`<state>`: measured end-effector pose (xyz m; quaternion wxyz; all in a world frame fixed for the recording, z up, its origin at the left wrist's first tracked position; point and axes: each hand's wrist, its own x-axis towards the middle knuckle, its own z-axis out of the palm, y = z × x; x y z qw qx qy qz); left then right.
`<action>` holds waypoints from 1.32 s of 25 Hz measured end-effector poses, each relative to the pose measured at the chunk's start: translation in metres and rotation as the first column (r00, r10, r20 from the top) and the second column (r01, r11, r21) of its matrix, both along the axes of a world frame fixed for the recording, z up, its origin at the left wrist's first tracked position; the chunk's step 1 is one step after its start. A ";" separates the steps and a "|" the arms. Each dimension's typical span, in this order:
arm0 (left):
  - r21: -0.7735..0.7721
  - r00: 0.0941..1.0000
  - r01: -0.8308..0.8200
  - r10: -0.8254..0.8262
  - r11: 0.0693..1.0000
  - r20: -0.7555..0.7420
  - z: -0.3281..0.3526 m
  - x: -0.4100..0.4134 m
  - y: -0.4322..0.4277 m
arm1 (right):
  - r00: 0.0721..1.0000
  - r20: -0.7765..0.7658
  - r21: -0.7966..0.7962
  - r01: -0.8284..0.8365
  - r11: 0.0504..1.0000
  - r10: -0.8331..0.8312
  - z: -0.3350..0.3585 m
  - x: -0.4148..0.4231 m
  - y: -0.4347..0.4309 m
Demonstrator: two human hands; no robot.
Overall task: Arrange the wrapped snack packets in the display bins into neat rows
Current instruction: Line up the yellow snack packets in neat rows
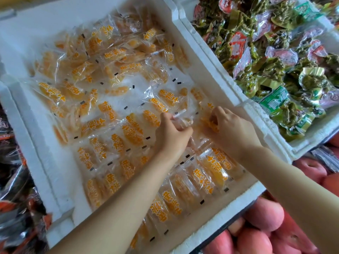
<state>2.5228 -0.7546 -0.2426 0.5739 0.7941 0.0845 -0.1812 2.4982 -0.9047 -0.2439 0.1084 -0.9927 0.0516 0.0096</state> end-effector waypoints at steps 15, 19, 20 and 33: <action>0.730 0.694 0.323 -0.676 0.602 0.250 -0.020 -0.004 0.002 | 0.999 -0.041 0.062 -0.031 0.998 0.033 0.004 -0.007 -0.004; 0.714 0.662 0.232 -0.645 0.660 0.381 -0.020 0.005 0.012 | 0.998 -0.055 0.060 -0.024 0.998 0.027 0.004 -0.006 -0.003; 0.716 0.671 0.185 -0.619 0.673 0.408 -0.019 0.012 0.014 | 0.998 -0.047 0.045 -0.031 0.999 0.033 0.003 -0.006 -0.004; 0.704 0.719 0.264 -0.621 0.660 0.313 -0.022 0.067 0.022 | 0.969 0.111 -0.011 -0.220 0.975 0.220 0.015 0.052 0.005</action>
